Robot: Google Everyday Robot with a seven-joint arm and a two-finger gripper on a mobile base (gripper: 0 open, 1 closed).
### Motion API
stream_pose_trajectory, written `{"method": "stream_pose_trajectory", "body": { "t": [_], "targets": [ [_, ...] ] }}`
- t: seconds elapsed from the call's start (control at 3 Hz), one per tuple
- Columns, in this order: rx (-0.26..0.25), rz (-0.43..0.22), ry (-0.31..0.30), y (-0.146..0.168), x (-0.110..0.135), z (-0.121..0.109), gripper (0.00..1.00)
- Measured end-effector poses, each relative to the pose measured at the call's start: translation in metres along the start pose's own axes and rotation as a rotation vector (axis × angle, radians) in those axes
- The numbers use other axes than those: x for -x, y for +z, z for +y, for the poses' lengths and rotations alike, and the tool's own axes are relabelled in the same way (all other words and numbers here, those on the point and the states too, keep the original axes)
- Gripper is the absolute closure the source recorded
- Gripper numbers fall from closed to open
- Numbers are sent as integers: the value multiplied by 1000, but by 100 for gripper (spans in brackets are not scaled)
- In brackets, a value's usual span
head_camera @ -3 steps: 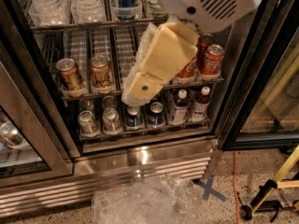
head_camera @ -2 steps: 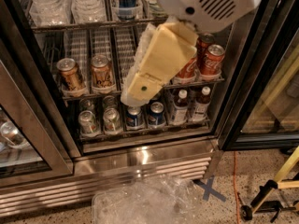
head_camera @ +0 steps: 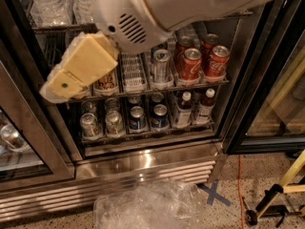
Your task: Pick water bottle from top shelf of fridge
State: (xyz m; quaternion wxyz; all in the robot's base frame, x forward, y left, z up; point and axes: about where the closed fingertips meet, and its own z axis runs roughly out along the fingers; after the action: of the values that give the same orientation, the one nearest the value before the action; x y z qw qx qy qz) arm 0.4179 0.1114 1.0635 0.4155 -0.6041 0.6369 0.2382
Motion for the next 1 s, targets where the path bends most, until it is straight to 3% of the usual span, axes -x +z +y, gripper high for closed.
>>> {"method": "stream_pose_trajectory", "body": {
  "t": [0.33,1.0],
  "targets": [
    [111,-178,132,50,26,-17,0],
    [133,-198,168,58,21,-22,0]
  ]
}}
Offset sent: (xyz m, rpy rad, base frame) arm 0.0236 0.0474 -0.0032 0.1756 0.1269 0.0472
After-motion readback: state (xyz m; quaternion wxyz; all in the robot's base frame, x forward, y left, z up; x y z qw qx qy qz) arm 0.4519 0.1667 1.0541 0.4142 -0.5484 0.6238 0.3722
